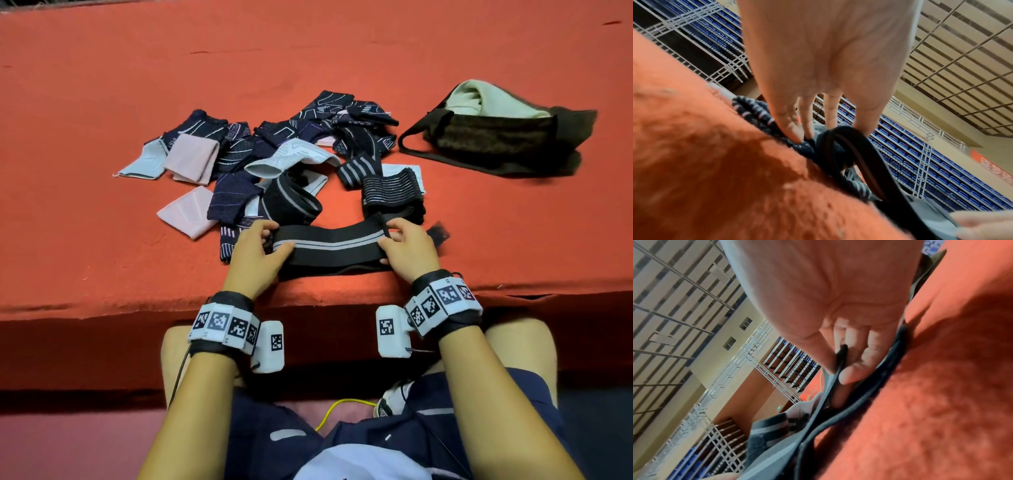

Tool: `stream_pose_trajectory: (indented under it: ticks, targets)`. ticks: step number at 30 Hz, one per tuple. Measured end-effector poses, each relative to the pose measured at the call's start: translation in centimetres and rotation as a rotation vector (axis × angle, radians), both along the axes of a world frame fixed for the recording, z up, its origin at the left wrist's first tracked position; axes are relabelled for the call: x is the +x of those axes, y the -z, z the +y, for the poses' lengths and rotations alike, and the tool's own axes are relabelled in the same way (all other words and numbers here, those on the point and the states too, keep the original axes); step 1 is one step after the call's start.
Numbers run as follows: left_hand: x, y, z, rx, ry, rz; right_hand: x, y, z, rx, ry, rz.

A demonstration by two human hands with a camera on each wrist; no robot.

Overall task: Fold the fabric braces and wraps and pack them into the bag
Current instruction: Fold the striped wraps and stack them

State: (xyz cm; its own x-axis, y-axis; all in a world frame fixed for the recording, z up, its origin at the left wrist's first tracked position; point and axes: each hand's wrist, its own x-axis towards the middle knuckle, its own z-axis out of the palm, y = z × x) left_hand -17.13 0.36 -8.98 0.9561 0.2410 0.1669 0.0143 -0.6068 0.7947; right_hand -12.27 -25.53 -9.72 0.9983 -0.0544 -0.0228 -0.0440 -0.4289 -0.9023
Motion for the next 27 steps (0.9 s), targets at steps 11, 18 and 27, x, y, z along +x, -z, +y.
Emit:
stream_pose_trajectory:
  ticks: [11, 18, 27]
  targets:
    - [0.2, -1.0, -1.1, -0.142, 0.040, 0.154, 0.6, 1.2, -1.0, -0.186, 0.103, -0.001]
    - [0.3, -0.8, -1.4, -0.235, 0.110, 0.158, 0.7, 1.2, -2.2, -0.205, 0.176, 0.009]
    - [0.6, -0.4, -1.1, -0.138, 0.113, 0.129, 0.4, 0.7, -1.6, -0.306, 0.195, 0.018]
